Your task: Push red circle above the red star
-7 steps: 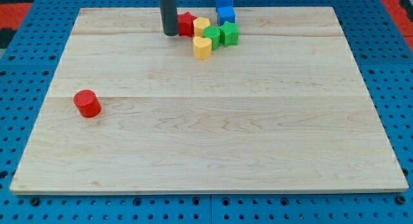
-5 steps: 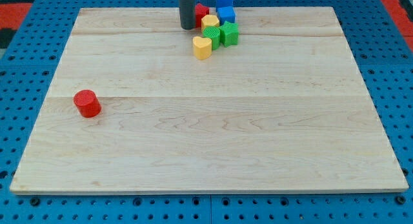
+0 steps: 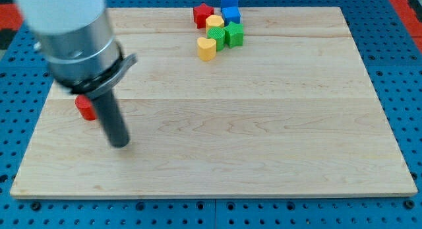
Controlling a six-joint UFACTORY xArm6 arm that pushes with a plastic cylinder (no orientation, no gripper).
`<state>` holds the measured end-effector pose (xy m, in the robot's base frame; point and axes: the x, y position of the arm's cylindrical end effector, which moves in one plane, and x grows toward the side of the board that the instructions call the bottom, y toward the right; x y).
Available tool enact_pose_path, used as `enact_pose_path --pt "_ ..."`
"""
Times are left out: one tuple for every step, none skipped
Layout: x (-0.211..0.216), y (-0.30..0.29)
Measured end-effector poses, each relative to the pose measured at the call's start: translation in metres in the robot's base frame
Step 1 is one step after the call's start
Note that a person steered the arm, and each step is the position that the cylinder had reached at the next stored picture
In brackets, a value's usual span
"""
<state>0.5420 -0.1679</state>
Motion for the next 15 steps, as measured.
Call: enact_pose_path --pt "-0.015 -0.041" --pt "-0.051 -0.045" --pt "-0.079 -0.058" --pt "-0.113 -0.058" --pt "-0.143 -0.050" --pt "-0.156 -0.023" --pt "-0.167 0.002" --pt "-0.196 0.013" --pt "-0.218 0.040" --pt "-0.238 0.070" --pt "-0.227 0.079" --pt "-0.224 0.094" --pt "-0.248 0.093" --pt "-0.283 0.101" --pt "-0.310 0.104"
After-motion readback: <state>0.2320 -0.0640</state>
